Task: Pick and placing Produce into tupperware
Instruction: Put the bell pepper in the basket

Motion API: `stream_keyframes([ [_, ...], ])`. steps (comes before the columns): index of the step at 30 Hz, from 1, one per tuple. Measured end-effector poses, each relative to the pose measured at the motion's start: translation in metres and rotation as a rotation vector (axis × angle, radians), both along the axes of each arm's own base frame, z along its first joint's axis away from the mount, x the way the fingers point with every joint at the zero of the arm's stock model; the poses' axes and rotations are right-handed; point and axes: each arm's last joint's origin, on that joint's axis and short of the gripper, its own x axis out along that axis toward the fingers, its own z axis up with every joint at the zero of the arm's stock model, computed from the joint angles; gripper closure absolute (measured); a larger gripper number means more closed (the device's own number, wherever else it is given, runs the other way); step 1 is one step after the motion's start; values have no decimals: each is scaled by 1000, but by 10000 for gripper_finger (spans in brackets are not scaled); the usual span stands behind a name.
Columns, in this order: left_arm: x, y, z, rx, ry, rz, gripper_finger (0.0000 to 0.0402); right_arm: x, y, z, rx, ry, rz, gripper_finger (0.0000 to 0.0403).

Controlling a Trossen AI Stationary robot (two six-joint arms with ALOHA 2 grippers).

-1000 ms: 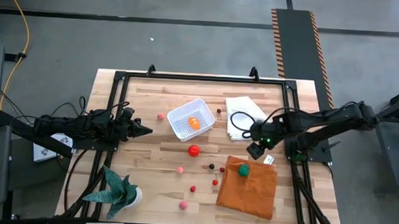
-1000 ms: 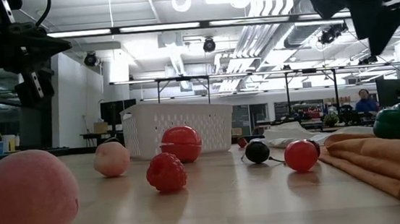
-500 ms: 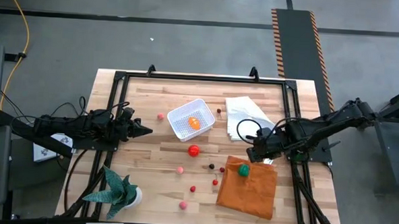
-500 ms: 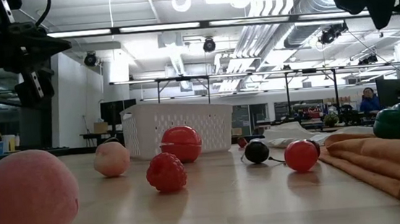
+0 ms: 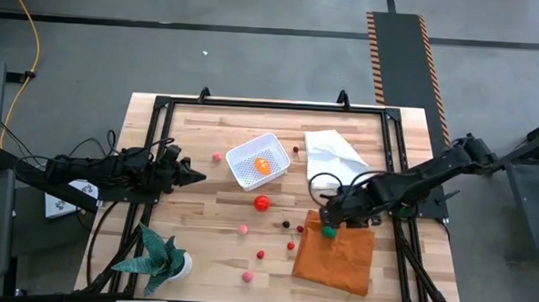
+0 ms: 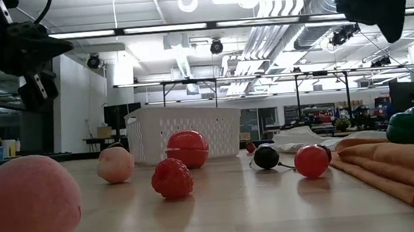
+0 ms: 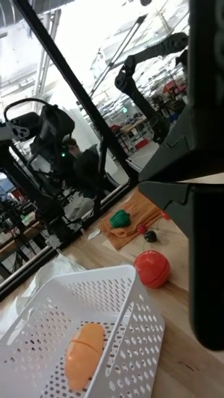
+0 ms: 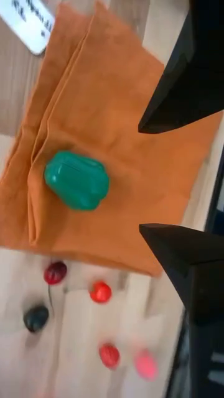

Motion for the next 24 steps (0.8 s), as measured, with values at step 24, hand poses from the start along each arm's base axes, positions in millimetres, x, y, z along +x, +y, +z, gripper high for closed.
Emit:
stream_keyframes([
  [24,0,-1,1,49,-4,-39,401,51,19,-27,-124,257,-123,162],
])
